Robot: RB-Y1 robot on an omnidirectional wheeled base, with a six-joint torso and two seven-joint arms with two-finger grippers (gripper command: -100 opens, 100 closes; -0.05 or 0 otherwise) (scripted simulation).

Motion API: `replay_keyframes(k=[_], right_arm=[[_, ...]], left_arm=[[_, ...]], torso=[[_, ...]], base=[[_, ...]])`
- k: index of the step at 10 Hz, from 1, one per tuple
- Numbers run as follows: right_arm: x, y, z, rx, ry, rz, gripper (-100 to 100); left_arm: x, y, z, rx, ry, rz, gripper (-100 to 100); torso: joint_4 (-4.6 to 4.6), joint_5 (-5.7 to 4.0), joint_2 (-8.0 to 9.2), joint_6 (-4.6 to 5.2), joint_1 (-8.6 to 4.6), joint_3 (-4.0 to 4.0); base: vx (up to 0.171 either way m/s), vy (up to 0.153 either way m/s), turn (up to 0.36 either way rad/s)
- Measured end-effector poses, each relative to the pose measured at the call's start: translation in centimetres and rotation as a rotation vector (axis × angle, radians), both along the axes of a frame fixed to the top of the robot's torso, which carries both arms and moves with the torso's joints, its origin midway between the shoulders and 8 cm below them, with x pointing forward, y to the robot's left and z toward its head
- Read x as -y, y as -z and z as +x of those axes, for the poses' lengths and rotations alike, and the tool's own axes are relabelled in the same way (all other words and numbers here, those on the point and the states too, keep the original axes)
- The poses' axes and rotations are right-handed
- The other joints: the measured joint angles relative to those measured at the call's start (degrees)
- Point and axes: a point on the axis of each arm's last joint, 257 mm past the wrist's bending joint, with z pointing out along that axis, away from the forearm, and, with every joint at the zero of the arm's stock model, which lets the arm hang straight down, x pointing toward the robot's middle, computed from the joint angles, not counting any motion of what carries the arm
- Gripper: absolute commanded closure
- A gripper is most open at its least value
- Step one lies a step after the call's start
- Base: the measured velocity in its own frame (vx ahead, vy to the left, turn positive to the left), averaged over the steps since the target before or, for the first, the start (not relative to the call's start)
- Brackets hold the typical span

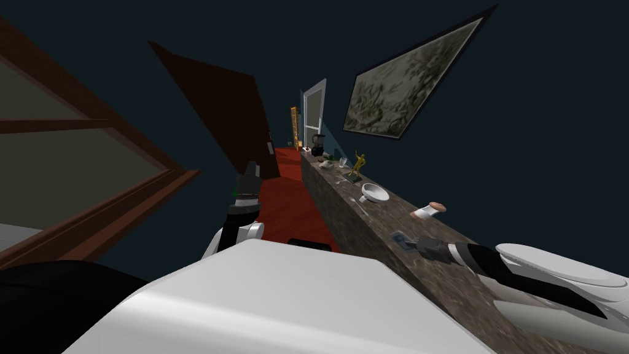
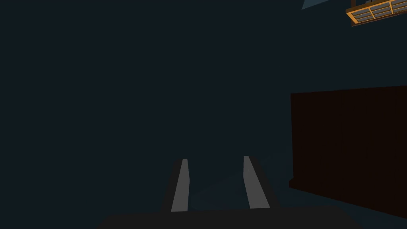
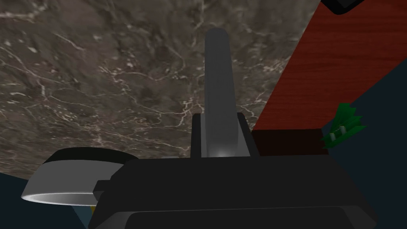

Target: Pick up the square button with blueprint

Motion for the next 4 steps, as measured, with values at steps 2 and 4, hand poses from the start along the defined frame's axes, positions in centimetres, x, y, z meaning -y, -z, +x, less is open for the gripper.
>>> replay_keyframes(k=[2,4], right_arm=[[-0.2,-0.7,0.4,0.002,-0.009,-0.001,100],[-0.4,-1.7,0.9,0.002,-0.022,-0.002,0]], left_arm=[[0.0,0.0,0.0,0.000,0.000,0.000,0],[0.0,0.0,0.0,0.000,0.000,0.000,0]], torso=[[0.02,0.05,0.08,0.07,0.00,0.05],[0.03,0.01,0.13,0.06,0.01,0.08]], base=[[-0.027,-0.010,-0.140],[-0.008,-0.003,-0.016]])
